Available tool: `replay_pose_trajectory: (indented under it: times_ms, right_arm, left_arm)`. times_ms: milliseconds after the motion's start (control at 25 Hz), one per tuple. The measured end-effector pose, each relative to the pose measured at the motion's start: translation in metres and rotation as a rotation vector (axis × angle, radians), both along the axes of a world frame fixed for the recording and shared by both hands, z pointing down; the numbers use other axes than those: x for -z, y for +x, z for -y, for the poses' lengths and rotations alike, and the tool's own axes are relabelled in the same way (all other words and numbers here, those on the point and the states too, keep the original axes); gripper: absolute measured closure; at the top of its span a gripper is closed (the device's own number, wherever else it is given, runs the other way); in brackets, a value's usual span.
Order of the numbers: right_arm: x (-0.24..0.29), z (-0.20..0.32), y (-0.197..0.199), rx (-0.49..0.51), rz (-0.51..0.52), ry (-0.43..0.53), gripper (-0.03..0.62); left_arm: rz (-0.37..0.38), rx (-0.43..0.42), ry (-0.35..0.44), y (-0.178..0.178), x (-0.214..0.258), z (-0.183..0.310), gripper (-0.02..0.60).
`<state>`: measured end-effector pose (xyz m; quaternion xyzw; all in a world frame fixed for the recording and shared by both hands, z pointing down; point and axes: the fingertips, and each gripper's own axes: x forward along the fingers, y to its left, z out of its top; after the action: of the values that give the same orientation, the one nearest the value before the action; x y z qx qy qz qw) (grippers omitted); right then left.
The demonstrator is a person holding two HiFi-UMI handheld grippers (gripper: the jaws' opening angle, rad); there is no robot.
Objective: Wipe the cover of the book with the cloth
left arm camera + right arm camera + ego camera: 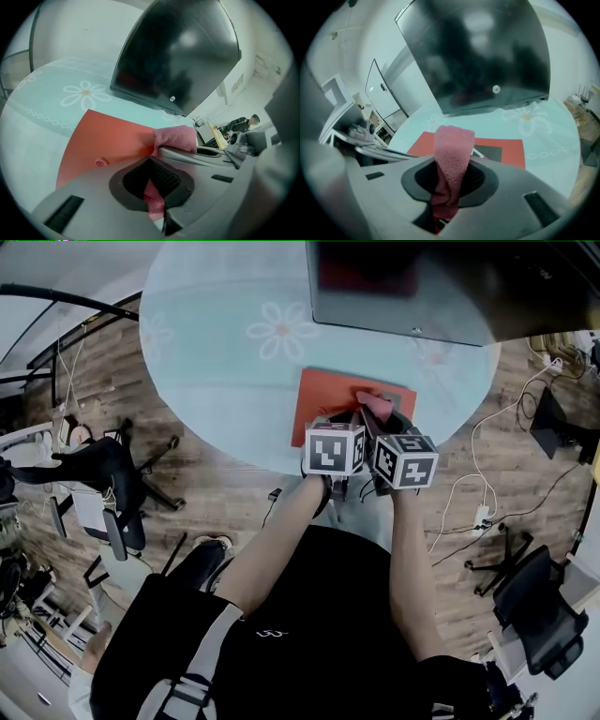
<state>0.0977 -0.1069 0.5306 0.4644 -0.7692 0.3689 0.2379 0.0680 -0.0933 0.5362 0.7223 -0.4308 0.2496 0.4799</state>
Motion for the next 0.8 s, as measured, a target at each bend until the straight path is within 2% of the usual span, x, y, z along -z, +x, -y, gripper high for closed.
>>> replay_pose_trajectory:
  times_ms: [440, 800]
  right_arm:
    - [0.001, -0.004, 0.035, -0.032, 0.002, 0.003, 0.503]
    - [0.004, -0.012, 0.077, -0.063, 0.011, 0.005, 0.502]
  left_arm:
    - [-0.001, -0.022, 0.005, 0.034, 0.000, -0.003, 0.569]
    - [-0.017, -0.036, 0.009, 0.076, 0.002, -0.010, 0.568]
